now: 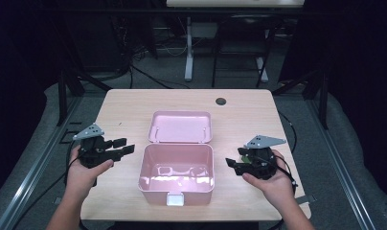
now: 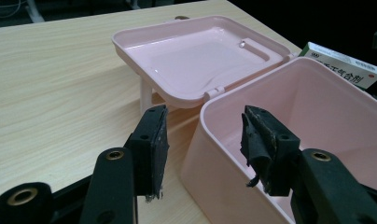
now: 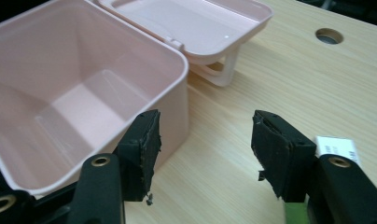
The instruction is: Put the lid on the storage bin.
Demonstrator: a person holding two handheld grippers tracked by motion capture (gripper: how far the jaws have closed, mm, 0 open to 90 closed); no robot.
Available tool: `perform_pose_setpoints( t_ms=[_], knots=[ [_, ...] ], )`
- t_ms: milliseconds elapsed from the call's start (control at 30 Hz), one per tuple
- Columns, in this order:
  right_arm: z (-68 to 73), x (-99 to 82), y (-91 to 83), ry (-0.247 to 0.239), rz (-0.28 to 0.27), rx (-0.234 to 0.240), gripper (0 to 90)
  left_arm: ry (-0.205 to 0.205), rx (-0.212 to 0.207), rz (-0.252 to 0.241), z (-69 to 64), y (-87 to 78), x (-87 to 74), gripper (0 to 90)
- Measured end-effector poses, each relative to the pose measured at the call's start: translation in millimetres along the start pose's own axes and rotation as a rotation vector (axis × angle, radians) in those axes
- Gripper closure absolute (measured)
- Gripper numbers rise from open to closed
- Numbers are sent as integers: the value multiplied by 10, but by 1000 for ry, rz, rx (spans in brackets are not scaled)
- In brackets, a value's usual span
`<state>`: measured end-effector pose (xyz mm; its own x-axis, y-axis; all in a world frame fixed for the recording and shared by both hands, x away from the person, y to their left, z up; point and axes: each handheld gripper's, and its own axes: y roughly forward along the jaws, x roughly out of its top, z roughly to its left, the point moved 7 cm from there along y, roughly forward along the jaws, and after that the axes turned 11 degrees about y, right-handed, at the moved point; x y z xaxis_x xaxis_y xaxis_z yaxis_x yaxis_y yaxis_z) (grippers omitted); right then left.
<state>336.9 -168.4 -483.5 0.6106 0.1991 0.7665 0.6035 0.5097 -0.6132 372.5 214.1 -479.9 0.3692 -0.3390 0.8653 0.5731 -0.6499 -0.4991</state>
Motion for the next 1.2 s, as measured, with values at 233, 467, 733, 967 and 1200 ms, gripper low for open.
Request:
perform_pose_setpoints(
  t_ms=[233, 467, 733, 967, 1200],
  knots=[
    [-165, 104, -80, 29, 48, -44, 415, -8, 8, -18, 57, -81, 22, 506],
    [-280, 161, -102, 60, 107, -76, 411, -21, 14, -22, 105, -122, 11, 505],
    [-409, 200, -58, 34, 234, -100, 429, -27, 15, -7, 122, -111, -13, 482],
    [-512, 275, -37, -10, 342, -121, 411, -24, 6, 0, 103, -93, -14, 483],
    [-651, 255, 27, 4, 427, -163, 391, -29, 1, 0, 110, -96, -21, 483]
  ],
)
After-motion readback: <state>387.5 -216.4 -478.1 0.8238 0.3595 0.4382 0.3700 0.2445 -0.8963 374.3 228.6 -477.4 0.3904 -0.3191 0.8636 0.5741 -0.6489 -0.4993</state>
